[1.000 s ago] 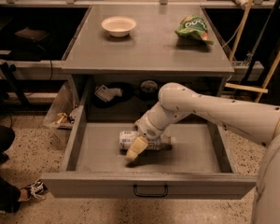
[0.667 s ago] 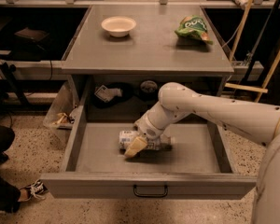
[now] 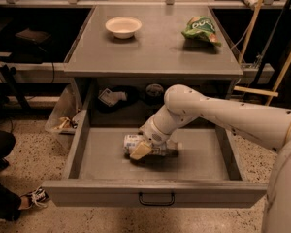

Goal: Pick blue plastic bottle from top drawer and place on counter

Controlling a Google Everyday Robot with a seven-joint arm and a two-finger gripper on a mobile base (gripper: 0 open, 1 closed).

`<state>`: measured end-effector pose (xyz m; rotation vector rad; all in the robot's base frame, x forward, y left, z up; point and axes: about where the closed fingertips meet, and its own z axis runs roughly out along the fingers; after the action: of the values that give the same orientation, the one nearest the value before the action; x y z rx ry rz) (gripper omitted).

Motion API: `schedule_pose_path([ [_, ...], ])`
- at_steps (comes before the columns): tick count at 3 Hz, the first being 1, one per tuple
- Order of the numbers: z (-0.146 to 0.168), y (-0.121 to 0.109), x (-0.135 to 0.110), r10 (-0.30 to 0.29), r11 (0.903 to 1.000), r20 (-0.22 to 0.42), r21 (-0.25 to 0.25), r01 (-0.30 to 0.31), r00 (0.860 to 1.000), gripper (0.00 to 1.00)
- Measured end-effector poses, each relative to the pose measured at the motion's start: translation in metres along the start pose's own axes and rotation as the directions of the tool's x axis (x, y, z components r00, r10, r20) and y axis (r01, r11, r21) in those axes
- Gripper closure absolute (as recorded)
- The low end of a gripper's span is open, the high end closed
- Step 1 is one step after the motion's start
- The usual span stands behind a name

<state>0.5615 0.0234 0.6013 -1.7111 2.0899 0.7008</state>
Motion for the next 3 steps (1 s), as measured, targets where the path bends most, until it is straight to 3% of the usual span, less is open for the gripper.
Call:
schedule_pose_path([
  [1, -0.023, -0.014, 0.006, 0.010, 0.9999, 0.036, 0.009, -0.010, 0.999, 1.00],
  [2, -0.091, -0.045, 0.058, 0.094, 0.9955, 0.130, -0.003, -0.095, 0.987, 1.00],
  [3, -0.192, -0.068, 0.101, 0.186, 0.9826, 0.167, -0.022, -0.185, 0.968, 1.00],
])
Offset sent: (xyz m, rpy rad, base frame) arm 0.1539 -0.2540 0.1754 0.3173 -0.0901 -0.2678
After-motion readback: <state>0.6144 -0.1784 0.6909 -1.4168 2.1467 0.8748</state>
